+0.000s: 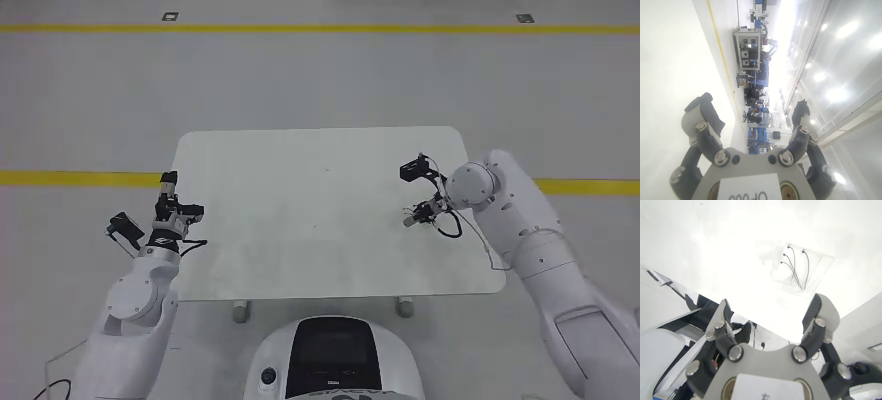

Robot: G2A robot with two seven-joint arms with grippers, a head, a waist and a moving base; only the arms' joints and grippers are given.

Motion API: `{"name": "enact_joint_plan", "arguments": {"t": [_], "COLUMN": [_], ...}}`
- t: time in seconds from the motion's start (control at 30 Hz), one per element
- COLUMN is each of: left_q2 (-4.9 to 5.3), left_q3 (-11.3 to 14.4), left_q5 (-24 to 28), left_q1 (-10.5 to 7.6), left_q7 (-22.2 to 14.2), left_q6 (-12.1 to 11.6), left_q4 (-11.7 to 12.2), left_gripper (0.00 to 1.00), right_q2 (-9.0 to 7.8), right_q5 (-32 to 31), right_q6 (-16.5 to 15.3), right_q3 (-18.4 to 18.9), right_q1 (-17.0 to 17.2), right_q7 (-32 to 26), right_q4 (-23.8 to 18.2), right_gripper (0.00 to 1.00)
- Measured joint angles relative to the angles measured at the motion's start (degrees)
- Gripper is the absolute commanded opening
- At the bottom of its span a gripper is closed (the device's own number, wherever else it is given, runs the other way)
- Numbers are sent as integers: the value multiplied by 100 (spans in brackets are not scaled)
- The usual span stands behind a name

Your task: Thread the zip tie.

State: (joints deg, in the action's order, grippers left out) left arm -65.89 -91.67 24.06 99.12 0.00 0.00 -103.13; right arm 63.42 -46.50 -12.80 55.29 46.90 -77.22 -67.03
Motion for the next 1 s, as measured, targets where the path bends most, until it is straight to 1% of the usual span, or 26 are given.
{"name": "enact_joint_plan", "arguments": {"t": [0.1, 0.17, 0.3, 0.53, 0.6, 0.67, 1.0], "left_q2": [0, 0, 0, 0, 0, 0, 0], "left_q3": [0, 0, 0, 0, 0, 0, 0], "left_q5": [0, 0, 0, 0, 0, 0, 0], "left_q1": [0, 0, 0, 0, 0, 0, 0], "left_q7": [0, 0, 0, 0, 0, 0, 0], "left_q6": [0, 0, 0, 0, 0, 0, 0], "left_q4": [0, 0, 0, 0, 0, 0, 0], "left_gripper": [100, 100, 100, 100, 100, 100, 100], "right_q2": [14, 36, 85, 84, 72, 68, 68], "right_q5": [-260, -281, -251, -254, -274, -238, -227], "right_q6": [209, 231, 139, 134, 87, -34, -61], "right_q3": [-82, -134, -249, -243, -217, -206, -205], "right_q1": [-7, -42, -150, -131, -58, -47, -57], "right_q7": [97, 155, 224, 251, 464, 535, 519], "right_q4": [16, 95, 308, 306, 359, 441, 452], "right_gripper": [100, 100, 100, 100, 100, 100, 100]}}
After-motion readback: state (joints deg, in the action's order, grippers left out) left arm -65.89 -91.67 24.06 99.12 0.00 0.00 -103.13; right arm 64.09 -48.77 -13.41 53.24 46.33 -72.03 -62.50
